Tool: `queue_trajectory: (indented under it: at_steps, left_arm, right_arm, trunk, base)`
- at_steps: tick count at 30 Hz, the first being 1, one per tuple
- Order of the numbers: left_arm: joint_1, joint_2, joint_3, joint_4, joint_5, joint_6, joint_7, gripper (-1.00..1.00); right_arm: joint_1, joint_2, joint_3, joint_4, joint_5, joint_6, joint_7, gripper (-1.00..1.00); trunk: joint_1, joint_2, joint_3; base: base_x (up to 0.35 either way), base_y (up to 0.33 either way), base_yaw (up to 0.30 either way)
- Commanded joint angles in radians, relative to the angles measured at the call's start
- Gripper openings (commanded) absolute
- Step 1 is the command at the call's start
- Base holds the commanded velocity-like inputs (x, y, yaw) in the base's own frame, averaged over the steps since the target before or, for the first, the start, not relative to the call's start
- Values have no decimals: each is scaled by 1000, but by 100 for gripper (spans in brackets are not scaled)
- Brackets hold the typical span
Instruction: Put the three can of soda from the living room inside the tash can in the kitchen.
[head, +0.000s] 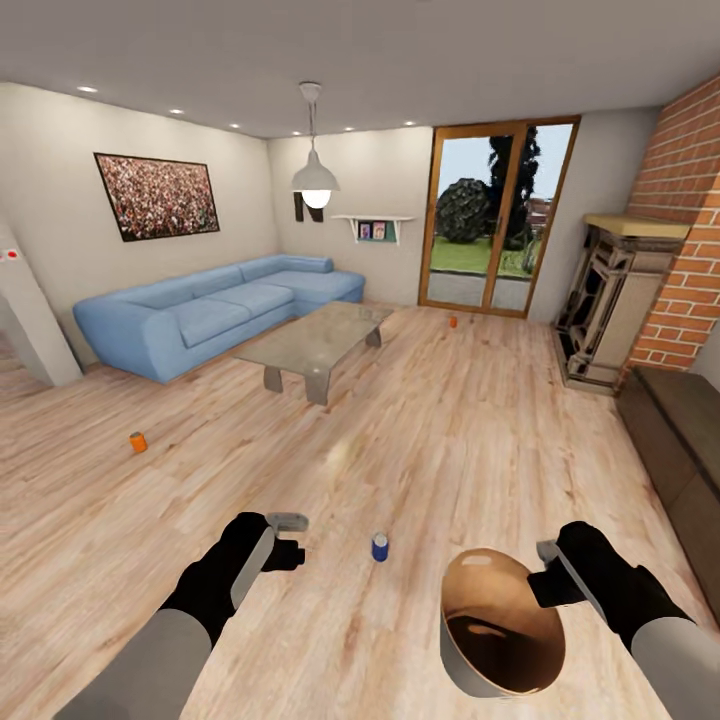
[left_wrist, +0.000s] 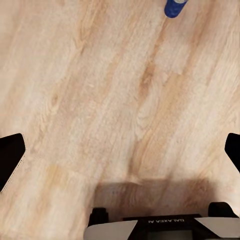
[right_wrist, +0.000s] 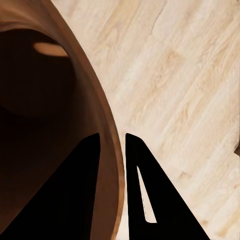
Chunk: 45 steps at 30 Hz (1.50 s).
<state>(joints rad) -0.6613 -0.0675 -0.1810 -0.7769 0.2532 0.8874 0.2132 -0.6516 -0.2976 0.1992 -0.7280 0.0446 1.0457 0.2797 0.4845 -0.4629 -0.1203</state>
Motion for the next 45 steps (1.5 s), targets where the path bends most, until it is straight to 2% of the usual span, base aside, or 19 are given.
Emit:
queue_trajectory:
  at_steps: [1, 19, 34, 45]
  left_arm:
    - [0, 0, 0, 1, 0, 0, 0, 100]
    - [0, -1, 2, 7, 0, -30, -1, 100]
    - [-1, -1, 2, 8, 0, -31, -2, 100]
    - [0, -2, 2, 8, 1, -30, -2, 100]
  right_arm:
    - [0, 0, 0, 0, -14, 1, 3, -100]
    - [0, 2, -1, -1, -14, 1, 3, -100]
    - [0, 2, 0, 0, -14, 1, 3, -100]
    - [0, 4, 0, -1, -14, 1, 3, -100]
  trunk:
    - [0, 0, 2]
    - [0, 0, 16]
    - [0, 0, 24]
    - [0, 0, 39]
  base:
    - [118, 284, 59]
    - [207, 270, 13]
    - [244, 248, 1]
    - [222, 259, 67]
